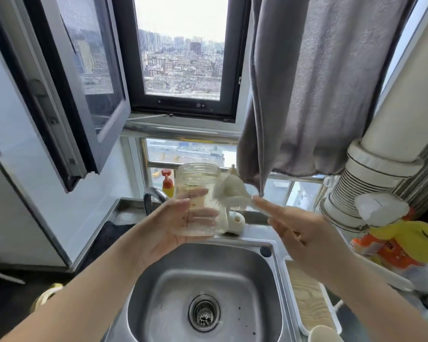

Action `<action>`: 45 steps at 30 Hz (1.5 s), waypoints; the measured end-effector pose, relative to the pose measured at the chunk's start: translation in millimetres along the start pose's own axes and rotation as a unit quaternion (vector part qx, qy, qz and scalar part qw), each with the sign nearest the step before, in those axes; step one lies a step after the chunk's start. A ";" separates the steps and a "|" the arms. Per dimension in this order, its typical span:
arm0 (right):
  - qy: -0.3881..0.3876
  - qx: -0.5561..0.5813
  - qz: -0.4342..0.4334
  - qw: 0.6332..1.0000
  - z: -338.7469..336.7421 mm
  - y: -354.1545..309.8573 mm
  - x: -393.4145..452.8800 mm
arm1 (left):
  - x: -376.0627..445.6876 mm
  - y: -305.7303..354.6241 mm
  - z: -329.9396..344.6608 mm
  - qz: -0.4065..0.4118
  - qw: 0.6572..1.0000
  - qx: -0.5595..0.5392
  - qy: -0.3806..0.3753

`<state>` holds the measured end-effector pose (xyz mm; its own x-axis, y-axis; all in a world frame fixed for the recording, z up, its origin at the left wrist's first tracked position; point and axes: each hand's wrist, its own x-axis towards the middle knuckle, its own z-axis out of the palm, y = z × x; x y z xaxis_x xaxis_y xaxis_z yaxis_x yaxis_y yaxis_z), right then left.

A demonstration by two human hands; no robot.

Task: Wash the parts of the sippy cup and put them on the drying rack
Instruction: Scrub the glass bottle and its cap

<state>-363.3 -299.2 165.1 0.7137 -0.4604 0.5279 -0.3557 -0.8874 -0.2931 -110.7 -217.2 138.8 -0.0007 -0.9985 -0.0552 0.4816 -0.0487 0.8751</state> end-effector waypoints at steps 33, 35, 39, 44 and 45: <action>0.038 0.068 0.043 0.996 -0.5 -5.7 -2.5 | -11.2 22.8 6.6 0.004 1.000 -0.022 -0.010; 0.030 0.077 0.043 0.996 0.9 -5.4 -3.6 | -11.8 18.8 5.9 -0.011 1.000 0.005 0.010; 0.018 0.116 0.054 0.992 -0.1 -13.0 1.6 | -9.2 9.4 12.5 -0.019 0.999 -0.023 0.030; -0.031 -0.005 -0.019 0.999 -3.8 -29.6 5.5 | -9.6 13.9 20.7 -0.012 1.000 0.028 0.008; -0.051 -0.026 -0.024 0.998 -5.7 -29.5 -0.3 | -10.7 16.4 19.0 -0.011 0.999 0.043 0.018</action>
<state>-356.5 -273.0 178.1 0.7877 -0.4156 0.4548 -0.3494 -0.9093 -0.2259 -119.4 -207.8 162.9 0.0209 -0.9957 -0.0906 0.4047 -0.0744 0.9114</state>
